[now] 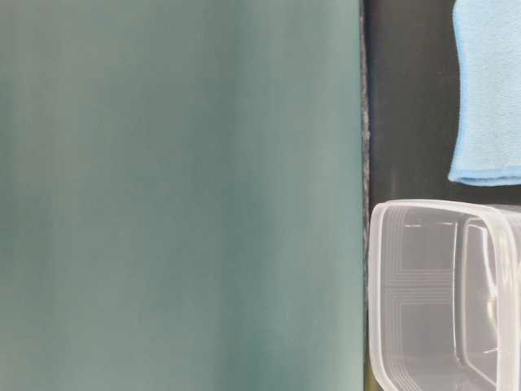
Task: Place the blue towel into the container with the left arm.
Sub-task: 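Move the left gripper over the container toward the blue towel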
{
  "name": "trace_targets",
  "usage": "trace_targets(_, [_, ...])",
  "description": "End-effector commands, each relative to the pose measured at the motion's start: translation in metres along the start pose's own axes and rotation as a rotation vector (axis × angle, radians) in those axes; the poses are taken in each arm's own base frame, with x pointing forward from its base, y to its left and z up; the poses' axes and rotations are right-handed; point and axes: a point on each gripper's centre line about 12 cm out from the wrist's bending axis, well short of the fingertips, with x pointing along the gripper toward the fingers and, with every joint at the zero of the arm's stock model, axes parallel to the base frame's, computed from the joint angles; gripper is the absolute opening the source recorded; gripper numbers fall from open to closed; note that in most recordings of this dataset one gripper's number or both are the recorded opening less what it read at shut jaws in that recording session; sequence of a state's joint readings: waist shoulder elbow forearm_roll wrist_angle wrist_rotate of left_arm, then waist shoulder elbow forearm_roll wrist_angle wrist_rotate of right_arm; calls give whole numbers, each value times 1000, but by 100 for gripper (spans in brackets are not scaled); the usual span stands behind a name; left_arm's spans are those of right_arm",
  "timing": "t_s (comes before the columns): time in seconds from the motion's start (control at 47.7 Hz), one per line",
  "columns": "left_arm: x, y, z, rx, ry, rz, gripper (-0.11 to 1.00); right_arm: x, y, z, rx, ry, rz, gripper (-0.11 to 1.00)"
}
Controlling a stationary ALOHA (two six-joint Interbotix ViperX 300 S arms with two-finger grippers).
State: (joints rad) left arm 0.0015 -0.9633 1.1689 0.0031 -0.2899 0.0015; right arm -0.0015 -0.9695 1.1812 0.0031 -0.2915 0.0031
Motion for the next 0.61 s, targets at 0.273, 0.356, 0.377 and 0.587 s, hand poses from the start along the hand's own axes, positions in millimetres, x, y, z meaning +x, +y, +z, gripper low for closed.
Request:
trace_targets(0.273, [41,-1,21,21,178,-9,0,-11,2,13,81,-15,11,1])
trace_targets(0.356, [55,-1,29,32,221,-10,0,-15,2,9,99,30,8,1])
trace_targets(0.377, [58,-1,31,32,227,-8,0,-16,2,8,102,40,8,1])
trace_targets(0.587, [90,5,36,41,338,10,0,-22,0,4,115,104,-5,4])
